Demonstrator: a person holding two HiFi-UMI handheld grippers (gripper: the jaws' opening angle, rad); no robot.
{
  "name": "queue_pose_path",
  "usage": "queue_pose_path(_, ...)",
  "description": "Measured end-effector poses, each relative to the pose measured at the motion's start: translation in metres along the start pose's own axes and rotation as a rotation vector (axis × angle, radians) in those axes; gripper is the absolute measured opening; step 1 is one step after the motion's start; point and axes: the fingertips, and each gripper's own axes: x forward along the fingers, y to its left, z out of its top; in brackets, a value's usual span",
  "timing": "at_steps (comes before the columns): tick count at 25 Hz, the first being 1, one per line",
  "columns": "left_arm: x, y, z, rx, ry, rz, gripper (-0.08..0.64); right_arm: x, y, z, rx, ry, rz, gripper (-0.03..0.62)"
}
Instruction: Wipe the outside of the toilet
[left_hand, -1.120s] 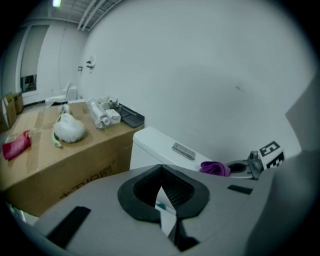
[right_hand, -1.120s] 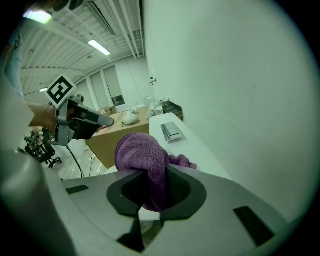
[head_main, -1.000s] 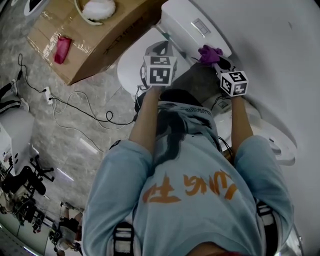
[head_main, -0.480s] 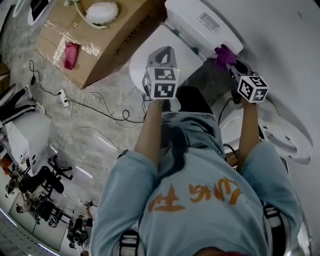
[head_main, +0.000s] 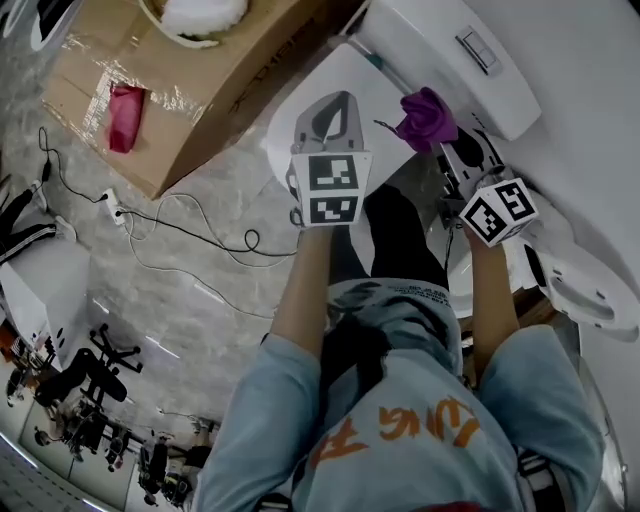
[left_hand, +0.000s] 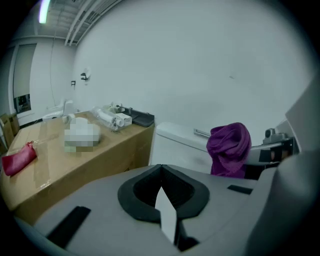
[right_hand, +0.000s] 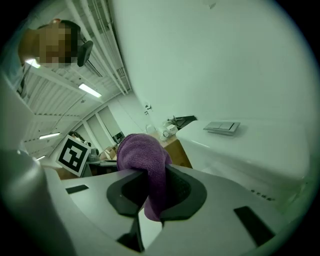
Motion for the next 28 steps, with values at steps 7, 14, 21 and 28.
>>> queue_pose_path(7,0.013,0.038,-0.015,0.055,-0.035,-0.049,0.025,0.072,0.005,-0.022,0.063,-0.098,-0.033,0.071)
queue_pose_path(14,0.034,0.069,-0.019,0.02,-0.088,-0.033,0.025,0.127,-0.019,-0.005,0.017,-0.206,-0.153,0.069)
queue_pose_path(21,0.06,0.068,-0.025,0.015,-0.077,-0.079,0.025,0.166,-0.052,0.01,0.121,-0.338,-0.245,0.069)
queue_pose_path(28,0.061,0.075,-0.033,0.016,-0.067,-0.039,0.025,0.186,-0.069,0.012,0.158,-0.399,-0.293,0.067)
